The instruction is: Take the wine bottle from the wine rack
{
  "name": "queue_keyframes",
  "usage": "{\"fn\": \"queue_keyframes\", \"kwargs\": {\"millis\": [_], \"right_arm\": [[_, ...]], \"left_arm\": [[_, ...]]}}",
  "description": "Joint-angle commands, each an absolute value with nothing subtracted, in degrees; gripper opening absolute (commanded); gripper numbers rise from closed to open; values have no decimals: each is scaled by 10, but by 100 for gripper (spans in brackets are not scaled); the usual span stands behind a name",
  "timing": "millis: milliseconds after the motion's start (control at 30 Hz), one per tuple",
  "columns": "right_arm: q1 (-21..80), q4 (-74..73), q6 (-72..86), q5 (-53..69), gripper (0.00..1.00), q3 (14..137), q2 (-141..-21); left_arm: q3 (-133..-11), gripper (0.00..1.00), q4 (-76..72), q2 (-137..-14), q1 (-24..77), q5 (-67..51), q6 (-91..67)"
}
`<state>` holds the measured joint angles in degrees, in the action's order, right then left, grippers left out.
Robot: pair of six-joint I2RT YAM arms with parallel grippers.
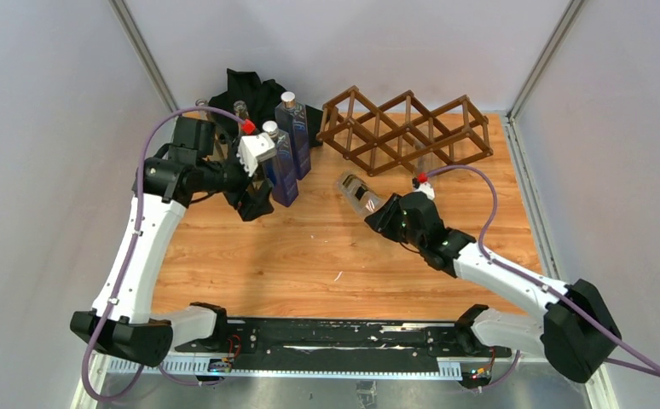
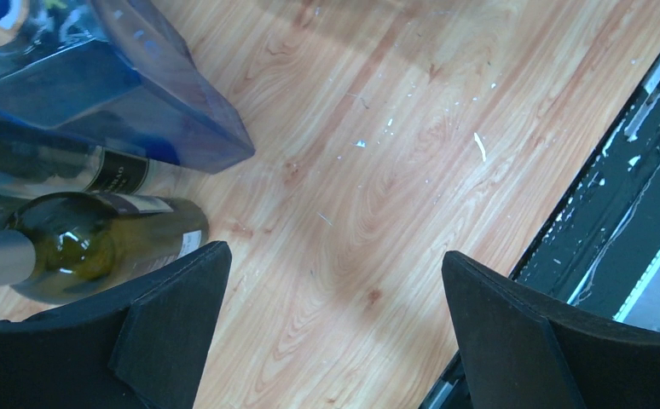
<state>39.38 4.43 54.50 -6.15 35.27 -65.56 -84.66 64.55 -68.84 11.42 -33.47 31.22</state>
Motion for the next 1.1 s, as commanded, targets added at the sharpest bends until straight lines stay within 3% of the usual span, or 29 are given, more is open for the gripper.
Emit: {"fn": "queue_keyframes", "kwargs": {"millis": [0, 267, 633, 1067], "right_arm": [[402, 49, 557, -63, 0, 353, -601], [401, -40, 535, -24, 0, 399, -580], [400, -205, 482, 105, 0, 504, -580], [401, -257, 473, 229, 0, 590, -627]], "left_arm": [[-835, 100, 637, -684, 137, -318, 342], [-789, 100, 627, -695, 232, -270, 388], [-746, 100, 501, -750, 386, -180, 383], [-658, 100, 368, -761, 475, -222, 337]]}}
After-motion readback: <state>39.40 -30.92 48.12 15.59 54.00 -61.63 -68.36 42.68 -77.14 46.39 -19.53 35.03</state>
